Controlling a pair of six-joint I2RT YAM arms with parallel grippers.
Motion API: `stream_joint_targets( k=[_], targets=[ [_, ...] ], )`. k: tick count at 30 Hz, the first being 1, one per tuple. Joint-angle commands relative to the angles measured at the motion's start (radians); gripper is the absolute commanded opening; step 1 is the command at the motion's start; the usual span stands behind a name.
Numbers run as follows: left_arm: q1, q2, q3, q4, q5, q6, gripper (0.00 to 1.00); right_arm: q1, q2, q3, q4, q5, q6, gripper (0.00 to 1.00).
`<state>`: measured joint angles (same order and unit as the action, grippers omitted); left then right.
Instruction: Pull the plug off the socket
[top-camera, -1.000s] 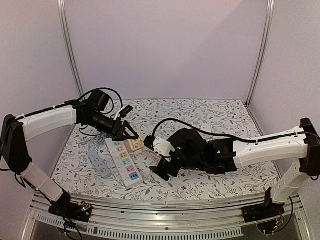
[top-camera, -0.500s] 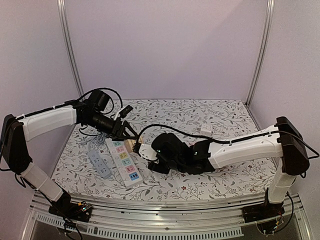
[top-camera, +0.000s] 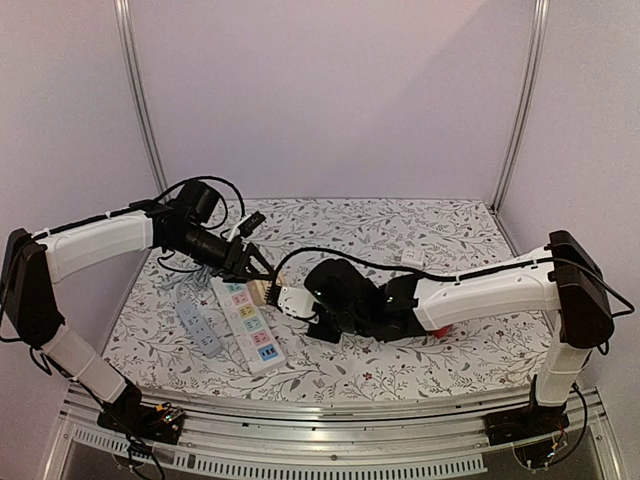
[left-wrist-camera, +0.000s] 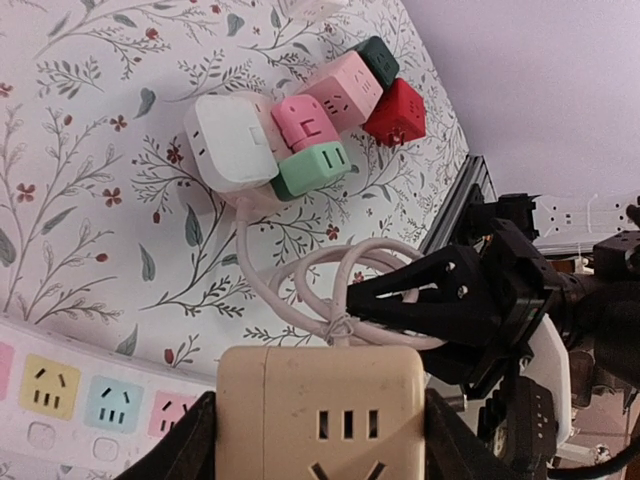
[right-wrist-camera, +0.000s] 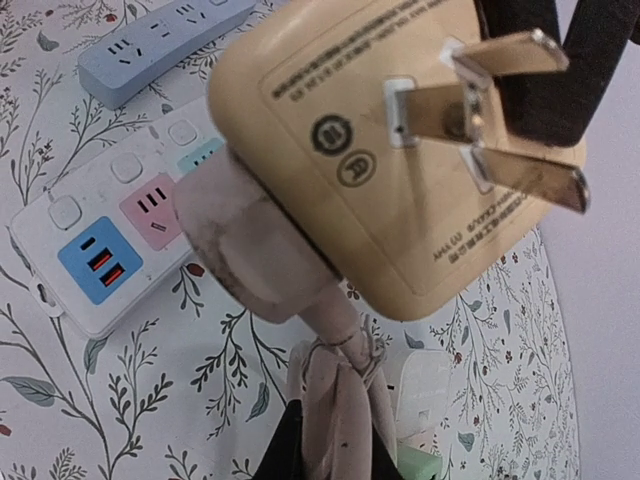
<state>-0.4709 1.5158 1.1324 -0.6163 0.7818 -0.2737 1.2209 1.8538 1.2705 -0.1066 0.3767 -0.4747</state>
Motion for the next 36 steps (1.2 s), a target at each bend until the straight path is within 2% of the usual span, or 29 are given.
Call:
stream_joint_targets(
  k=[1,10,20,26,36],
  targets=[
    [0.003,-0.026,0.02,0.025,0.042,-0.003,0.11,0.014,-0.059,-0.03,0.022,-0.076,0.011,0.0],
    [0.039,-0.026,0.005,0.056,-0.001,-0.039,0.09,0.117,-0.118,-0.045,-0.066,-0.112,0.05,0.0],
    [0.042,-0.035,-0.005,0.073,-0.031,-0.047,0.05,0.157,-0.153,-0.043,-0.112,-0.163,0.116,0.0],
    [0.042,-0.029,-0.005,0.078,0.013,-0.042,0.04,0.137,-0.145,-0.028,-0.098,-0.081,0.174,0.0],
    [-0.005,-0.013,0.008,0.048,0.071,0.004,0.05,0.017,-0.137,0.008,-0.099,-0.154,0.311,0.0]
  ],
)
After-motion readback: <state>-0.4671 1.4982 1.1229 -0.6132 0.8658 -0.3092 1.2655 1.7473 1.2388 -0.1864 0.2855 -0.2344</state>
